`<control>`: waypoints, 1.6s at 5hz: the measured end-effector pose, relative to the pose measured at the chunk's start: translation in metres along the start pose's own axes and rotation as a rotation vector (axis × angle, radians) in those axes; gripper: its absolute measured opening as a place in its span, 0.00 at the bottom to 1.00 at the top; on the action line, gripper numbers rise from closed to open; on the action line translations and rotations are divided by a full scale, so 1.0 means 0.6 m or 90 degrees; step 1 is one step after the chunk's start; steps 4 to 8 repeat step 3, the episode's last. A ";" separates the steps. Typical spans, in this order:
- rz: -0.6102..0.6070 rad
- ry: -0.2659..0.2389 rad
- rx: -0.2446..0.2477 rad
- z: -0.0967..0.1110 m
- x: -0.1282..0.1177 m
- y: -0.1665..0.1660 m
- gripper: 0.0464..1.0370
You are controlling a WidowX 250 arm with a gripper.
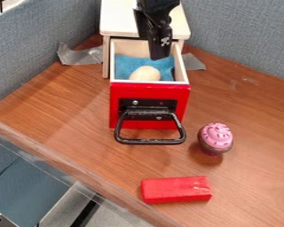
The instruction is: Take the white object and put inside the drawer
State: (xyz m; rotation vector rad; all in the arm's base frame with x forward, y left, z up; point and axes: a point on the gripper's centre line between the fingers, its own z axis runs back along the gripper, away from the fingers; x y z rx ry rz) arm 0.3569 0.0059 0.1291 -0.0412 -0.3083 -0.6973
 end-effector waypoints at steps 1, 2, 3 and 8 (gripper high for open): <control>0.024 0.021 -0.033 0.018 -0.010 -0.015 0.96; 0.062 0.046 -0.062 0.040 -0.019 -0.015 0.96; 0.054 0.065 -0.062 0.041 -0.026 -0.016 0.96; 0.054 0.065 -0.062 0.041 -0.026 -0.016 0.96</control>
